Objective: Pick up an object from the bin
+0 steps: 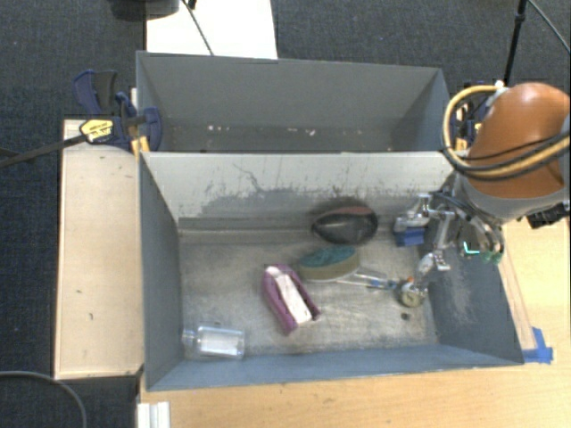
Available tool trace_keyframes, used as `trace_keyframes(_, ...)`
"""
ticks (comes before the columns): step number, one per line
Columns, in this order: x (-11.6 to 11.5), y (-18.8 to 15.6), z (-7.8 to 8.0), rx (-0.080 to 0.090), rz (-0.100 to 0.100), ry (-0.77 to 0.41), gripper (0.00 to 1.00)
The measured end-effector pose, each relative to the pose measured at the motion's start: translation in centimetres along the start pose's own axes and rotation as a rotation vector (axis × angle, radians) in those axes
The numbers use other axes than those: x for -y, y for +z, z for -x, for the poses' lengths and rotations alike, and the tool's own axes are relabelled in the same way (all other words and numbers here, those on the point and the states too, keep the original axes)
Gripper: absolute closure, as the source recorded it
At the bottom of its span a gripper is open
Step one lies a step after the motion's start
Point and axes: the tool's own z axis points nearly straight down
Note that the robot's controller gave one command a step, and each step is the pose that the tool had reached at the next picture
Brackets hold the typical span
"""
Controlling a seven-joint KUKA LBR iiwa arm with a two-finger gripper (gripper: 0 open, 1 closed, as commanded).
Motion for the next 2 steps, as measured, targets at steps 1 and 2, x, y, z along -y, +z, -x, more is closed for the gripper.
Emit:
trace_keyframes(1, 2.3, 7.8, -1.4, 0.001, 0.0, 0.283, 0.0)
trace_keyframes(2, 2.5, 12.0, -0.7, 0.01, 0.001, 0.404, 0.0)
